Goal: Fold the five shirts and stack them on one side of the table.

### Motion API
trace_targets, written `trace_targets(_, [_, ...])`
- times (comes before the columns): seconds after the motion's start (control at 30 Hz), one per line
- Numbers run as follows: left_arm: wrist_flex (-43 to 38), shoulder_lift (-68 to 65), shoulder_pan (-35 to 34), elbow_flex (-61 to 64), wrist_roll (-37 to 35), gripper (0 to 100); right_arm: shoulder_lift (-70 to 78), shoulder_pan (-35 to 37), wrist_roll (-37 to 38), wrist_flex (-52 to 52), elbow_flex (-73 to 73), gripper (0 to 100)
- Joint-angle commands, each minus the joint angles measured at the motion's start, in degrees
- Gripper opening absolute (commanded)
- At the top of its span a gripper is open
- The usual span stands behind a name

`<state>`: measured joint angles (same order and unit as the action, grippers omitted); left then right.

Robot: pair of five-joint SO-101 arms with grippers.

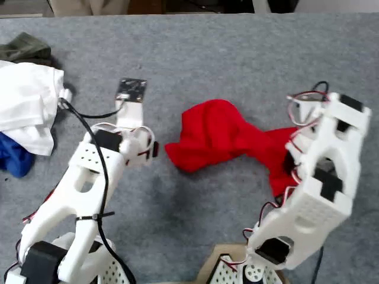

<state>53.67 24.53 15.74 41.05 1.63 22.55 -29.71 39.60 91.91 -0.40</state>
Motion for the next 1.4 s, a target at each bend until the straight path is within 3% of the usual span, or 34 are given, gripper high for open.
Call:
trace_targets(0.0, [-3.2,1.2,3.2,-4.2,-2.6,17,-4.4,-5.0,7.9,3.1,-0.8,0.5])
trace_targets(0.13, [-5.0,-3.2,6.1,-6.0,-4.0,17,-5.8,-9.2,18.0,6.9,-0.7,0.5])
trace_targets(0.4, [-6.7,-24.1,6.5,-21.9,-8.1,17,-7.1,-13.6,26.3,8.1,0.7,0.5])
trace_targets(0.57, [-1.0,-36.3,7.6,-40.8,-12.4,17,-7.1,-13.4,27.4,8.2,5.5,0.5])
trace_targets(0.83, [10.9,-52.4,15.3,-63.3,-12.7,17,-7.1,-13.5,28.1,6.5,9.3,0.5])
trace_targets(0.9, [12.3,-55.6,16.3,-65.5,-12.7,15,-7.1,-13.7,28.1,6.2,9.3,0.5])
trace_targets(1.03, [14.4,-60.4,16.3,-66.8,-12.5,1,-7.1,-13.8,28.1,6.2,9.2,0.5])
trace_targets(1.23, [26.0,-62.1,16.5,-66.7,-12.5,2,-7.1,-13.6,28.1,5.9,8.7,0.5])
trace_targets(1.37, [29.8,-56.6,17.5,-66.0,-10.5,2,-7.1,-13.1,28.1,4.0,8.7,0.5])
